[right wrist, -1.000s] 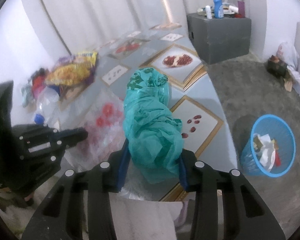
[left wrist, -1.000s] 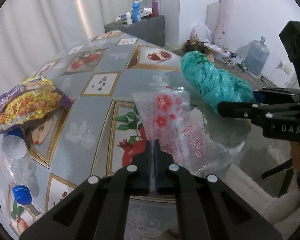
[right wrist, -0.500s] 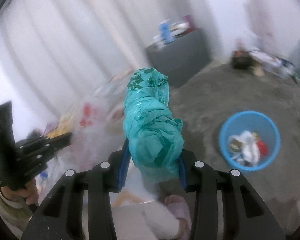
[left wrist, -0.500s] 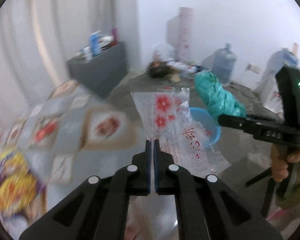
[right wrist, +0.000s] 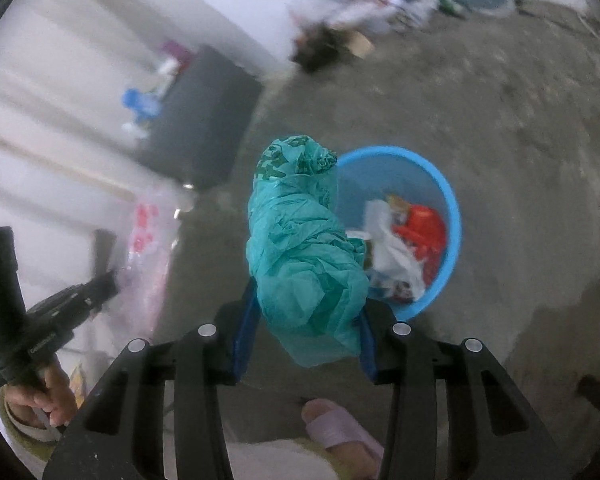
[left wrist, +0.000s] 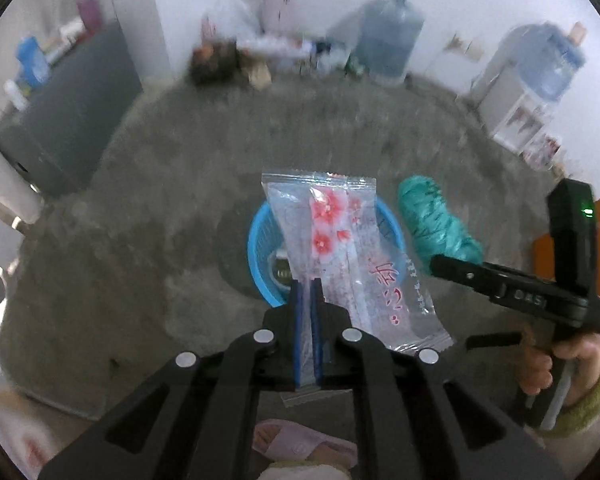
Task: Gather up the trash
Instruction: 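Open both grippers above the blue wastebasket, dropping both bags, then move both tools back over the table toward the Pepsi bottle and noodle packet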
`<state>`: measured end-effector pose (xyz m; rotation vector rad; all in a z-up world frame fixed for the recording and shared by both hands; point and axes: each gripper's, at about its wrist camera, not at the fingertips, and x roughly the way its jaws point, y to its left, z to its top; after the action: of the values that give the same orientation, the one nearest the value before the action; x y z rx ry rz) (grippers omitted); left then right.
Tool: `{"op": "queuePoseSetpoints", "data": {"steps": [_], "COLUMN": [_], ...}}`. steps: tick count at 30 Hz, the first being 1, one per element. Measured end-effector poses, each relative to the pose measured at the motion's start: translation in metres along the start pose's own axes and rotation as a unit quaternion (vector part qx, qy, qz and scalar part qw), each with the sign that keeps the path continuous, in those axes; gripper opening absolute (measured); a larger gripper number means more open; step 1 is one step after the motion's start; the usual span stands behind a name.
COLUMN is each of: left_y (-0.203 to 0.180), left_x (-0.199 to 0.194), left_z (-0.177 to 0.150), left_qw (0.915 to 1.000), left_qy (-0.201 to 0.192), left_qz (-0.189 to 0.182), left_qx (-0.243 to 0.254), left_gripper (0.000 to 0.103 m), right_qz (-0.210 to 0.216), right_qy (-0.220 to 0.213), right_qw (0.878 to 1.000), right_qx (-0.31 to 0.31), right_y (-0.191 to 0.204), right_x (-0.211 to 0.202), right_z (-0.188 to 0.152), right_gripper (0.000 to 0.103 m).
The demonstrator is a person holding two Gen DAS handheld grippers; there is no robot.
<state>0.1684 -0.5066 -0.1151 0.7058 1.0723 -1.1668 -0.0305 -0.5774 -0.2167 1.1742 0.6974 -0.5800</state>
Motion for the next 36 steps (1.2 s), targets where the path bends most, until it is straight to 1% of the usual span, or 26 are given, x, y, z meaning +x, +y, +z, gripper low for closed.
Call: {"op": "queuePoseSetpoints", "data": {"steps": [1,3,4,5,6,7,9,11,13,16,17,20,21,23,26,28,31,32,34,36], "left_y": [0.001,0.001,-0.001,-0.001,0.001,0.003,0.003,0.002,0.004,0.005,0.007,0.007,0.007,0.009,0.013,0.019,0.033,0.036,0.046,0.053], "left_x": [0.019,0.046,0.058,0.071,0.082,0.089,0.097,0.098,0.097,0.089,0.084,0.064,0.054,0.034,-0.008,-0.039,-0.097,-0.11,-0.149,-0.177], "left_z": [0.007,0.017,0.018,0.02,0.021,0.022,0.022,0.018,0.014,0.016,0.015,0.016,0.014,0.011,-0.002,-0.016,-0.049,-0.058,-0.091,-0.121], "left_qw": [0.9998,0.9995,0.9992,0.9989,0.9986,0.9985,0.9988,0.9988,0.999,0.9994,0.9994,0.9994,0.9993,0.999,0.9969,0.9945,0.9874,0.9853,0.9776,0.9708], "left_qy": [0.015,0.029,0.037,0.046,0.053,0.053,0.046,0.045,0.04,0.028,0.022,0.006,-0.003,-0.018,-0.055,-0.08,-0.13,-0.14,-0.172,-0.192], "left_qz": [0.009,0.009,0.009,0.006,-0.003,-0.009,-0.01,-0.014,-0.014,-0.003,-0.001,0.0,0.0,0.002,0.01,0.016,0.024,0.027,0.04,0.054], "left_qx": [0.006,0.012,0.012,0.01,0.002,-0.005,-0.012,-0.013,-0.015,-0.02,-0.025,-0.034,-0.037,-0.041,-0.055,-0.065,-0.088,-0.094,-0.115,-0.134], "left_gripper": [0.008,0.013,0.02,0.027,0.046,0.057,0.057,0.061,0.063,0.064,0.065,0.065,0.065,0.067,0.068,0.068,0.069,0.07,0.072,0.073], "right_qz": [-0.004,-0.021,-0.026,-0.032,-0.044,-0.056,-0.068,-0.073,-0.07,-0.069,-0.07,-0.059,-0.057,-0.052,-0.048,-0.048,-0.045,-0.042,-0.027,-0.01], "right_qy": [0.001,-0.001,0.001,0.002,0.002,0.001,0.008,0.014,0.008,-0.007,-0.011,-0.031,-0.036,-0.051,-0.061,-0.066,-0.077,-0.081,-0.089,-0.093], "right_qw": [1.0,1.0,1.0,0.999,0.999,0.998,0.998,0.997,0.997,0.997,0.997,0.997,0.997,0.997,0.997,0.996,0.993,0.992,0.989,0.985], "right_qx": [0.005,0.011,0.012,0.014,0.016,0.015,0.017,0.022,0.027,0.027,0.027,0.028,0.028,0.02,0.0,-0.024,-0.072,-0.085,-0.118,-0.142], "right_y": [-0.003,-0.011,-0.016,-0.019,-0.026,-0.032,-0.038,-0.041,-0.041,-0.038,-0.035,-0.03,-0.031,-0.025,-0.013,0.002,0.029,0.037,0.062,0.085], "right_x": [0.01,0.029,0.036,0.042,0.051,0.059,0.07,0.075,0.069,0.054,0.053,0.032,0.029,0.01,-0.01,-0.024,-0.046,-0.05,-0.063,-0.071], "right_z": [0.004,0.013,0.016,0.02,0.023,0.025,0.026,0.026,0.022,0.013,0.011,0.004,0.002,-0.006,-0.013,-0.018,-0.023,-0.024,-0.03,-0.036], "right_gripper": [0.042,0.045,0.048,0.054,0.062,0.063,0.064,0.064,0.064,0.065,0.065,0.066,0.066,0.066,0.067,0.067,0.067,0.067,0.067,0.067]}}
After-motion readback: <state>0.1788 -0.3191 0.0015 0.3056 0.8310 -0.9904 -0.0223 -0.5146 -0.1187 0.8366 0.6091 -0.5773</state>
